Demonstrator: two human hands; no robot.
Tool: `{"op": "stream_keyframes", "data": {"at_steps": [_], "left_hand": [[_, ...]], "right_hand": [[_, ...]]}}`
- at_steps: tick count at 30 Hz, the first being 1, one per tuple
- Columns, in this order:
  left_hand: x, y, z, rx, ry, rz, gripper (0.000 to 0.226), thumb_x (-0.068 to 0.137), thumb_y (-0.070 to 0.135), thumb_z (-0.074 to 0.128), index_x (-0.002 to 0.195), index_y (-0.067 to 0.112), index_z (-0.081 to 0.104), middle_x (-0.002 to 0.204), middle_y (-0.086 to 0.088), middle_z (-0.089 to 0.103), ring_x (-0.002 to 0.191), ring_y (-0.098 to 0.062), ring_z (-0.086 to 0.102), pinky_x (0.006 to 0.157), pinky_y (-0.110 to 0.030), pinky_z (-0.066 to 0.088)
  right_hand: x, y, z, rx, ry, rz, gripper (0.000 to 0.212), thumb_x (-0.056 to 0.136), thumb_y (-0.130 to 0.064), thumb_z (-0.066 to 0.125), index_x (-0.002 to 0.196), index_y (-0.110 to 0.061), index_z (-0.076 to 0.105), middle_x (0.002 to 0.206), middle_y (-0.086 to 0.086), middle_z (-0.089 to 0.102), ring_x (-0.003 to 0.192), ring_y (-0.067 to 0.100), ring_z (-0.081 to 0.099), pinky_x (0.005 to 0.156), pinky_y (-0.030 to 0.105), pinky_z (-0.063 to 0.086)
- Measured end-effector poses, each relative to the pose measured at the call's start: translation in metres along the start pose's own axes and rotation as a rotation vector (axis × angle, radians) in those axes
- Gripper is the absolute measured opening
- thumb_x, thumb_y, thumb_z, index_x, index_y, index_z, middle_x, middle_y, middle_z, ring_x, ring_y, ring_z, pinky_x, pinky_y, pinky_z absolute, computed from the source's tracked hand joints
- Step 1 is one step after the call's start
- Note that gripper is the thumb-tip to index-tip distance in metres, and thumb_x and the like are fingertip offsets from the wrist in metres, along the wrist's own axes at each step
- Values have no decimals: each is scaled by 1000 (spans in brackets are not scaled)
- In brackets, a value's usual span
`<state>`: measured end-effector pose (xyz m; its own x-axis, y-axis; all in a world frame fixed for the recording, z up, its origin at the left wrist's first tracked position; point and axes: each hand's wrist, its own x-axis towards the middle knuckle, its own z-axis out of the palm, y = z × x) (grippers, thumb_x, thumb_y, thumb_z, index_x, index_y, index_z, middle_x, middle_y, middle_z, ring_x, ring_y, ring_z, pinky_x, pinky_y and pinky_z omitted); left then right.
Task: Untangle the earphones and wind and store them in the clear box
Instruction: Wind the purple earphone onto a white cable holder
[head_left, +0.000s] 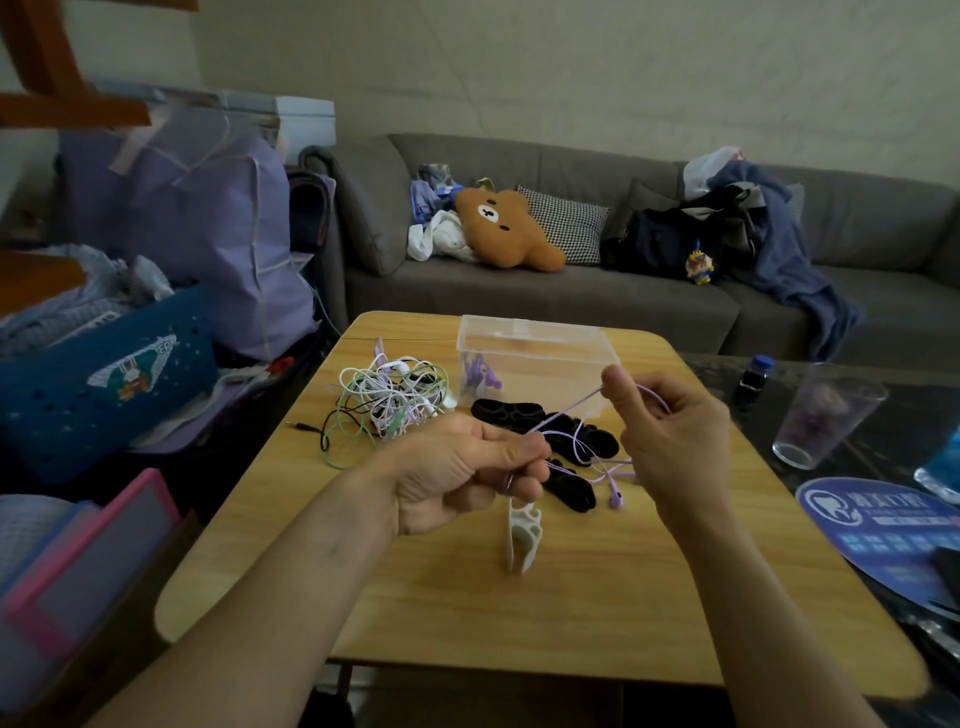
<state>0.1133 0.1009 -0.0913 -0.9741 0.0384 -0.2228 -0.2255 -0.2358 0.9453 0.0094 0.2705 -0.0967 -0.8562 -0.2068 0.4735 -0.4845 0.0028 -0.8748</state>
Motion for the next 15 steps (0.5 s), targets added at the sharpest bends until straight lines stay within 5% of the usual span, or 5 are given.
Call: {"op": "stream_keyframes", "data": {"at_steps": [8, 11, 15], "left_hand": [[3, 3, -3, -223, -8, 156, 15, 87, 16, 57, 96, 4, 61, 72, -2, 60, 51, -7, 50, 39, -16, 23], [4, 2, -3, -233, 42, 211, 19, 85, 11, 55, 100, 1, 60, 76, -6, 63, 58, -11, 58, 37, -16, 25], [-4, 1, -1, 14, -52, 207, 26, 82, 4, 59, 107, -4, 58, 88, -15, 71, 74, -18, 71, 39, -15, 33]], "right_hand": [[2, 8, -7, -107, -117, 123, 16, 84, -37, 74, 78, -23, 75, 73, -8, 75, 70, 6, 71, 61, 16, 55], [1, 6, -5, -92, -140, 137, 19, 87, -36, 72, 80, -20, 76, 72, -8, 75, 65, 2, 68, 57, 13, 51], [0, 5, -5, -56, -32, 143, 30, 92, -39, 66, 75, -16, 73, 55, -2, 58, 42, 2, 42, 44, 15, 36]]}}
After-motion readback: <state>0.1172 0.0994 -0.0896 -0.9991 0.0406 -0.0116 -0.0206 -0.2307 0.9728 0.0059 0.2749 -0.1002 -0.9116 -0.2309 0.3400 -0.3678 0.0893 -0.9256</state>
